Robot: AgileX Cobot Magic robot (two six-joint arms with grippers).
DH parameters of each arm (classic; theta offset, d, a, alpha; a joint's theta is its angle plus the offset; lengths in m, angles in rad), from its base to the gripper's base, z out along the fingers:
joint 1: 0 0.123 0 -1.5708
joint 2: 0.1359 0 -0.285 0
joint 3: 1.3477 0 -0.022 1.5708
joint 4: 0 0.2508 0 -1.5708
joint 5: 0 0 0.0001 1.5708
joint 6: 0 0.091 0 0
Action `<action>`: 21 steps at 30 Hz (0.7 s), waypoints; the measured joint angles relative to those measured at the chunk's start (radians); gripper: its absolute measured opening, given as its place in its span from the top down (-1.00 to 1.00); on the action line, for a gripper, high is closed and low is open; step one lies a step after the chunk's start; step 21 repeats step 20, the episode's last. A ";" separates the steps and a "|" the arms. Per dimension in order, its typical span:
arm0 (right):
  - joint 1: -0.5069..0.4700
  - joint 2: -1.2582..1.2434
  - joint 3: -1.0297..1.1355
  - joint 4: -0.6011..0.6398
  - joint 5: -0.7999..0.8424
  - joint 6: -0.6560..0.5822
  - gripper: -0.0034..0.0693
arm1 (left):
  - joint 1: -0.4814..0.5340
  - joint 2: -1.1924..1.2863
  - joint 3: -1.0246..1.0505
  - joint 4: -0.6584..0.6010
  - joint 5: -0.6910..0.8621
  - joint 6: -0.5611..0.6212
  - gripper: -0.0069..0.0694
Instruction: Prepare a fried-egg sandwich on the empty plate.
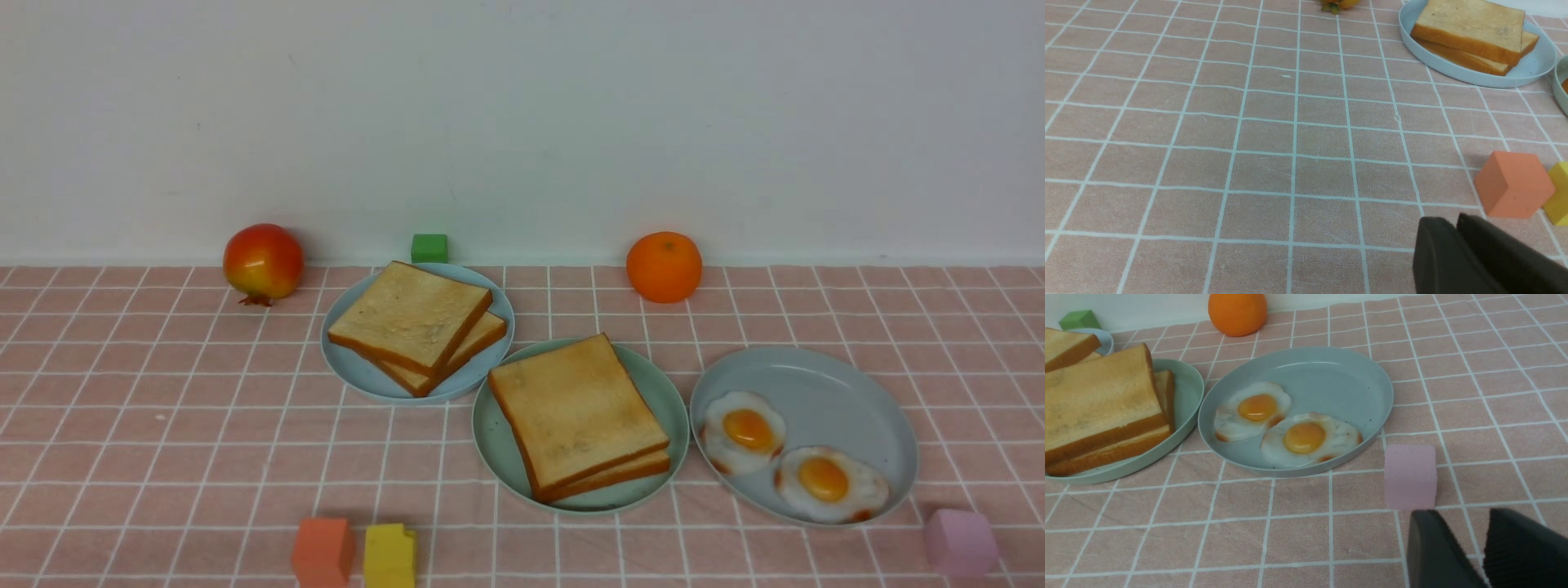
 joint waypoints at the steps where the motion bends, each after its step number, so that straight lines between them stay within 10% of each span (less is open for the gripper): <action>1: 0.000 0.000 0.000 0.000 0.000 0.000 0.26 | 0.000 0.000 0.000 0.000 0.000 0.000 0.56; 21: 0.000 0.000 0.000 0.000 0.000 0.000 0.26 | 0.000 0.000 0.000 0.000 0.000 0.000 0.51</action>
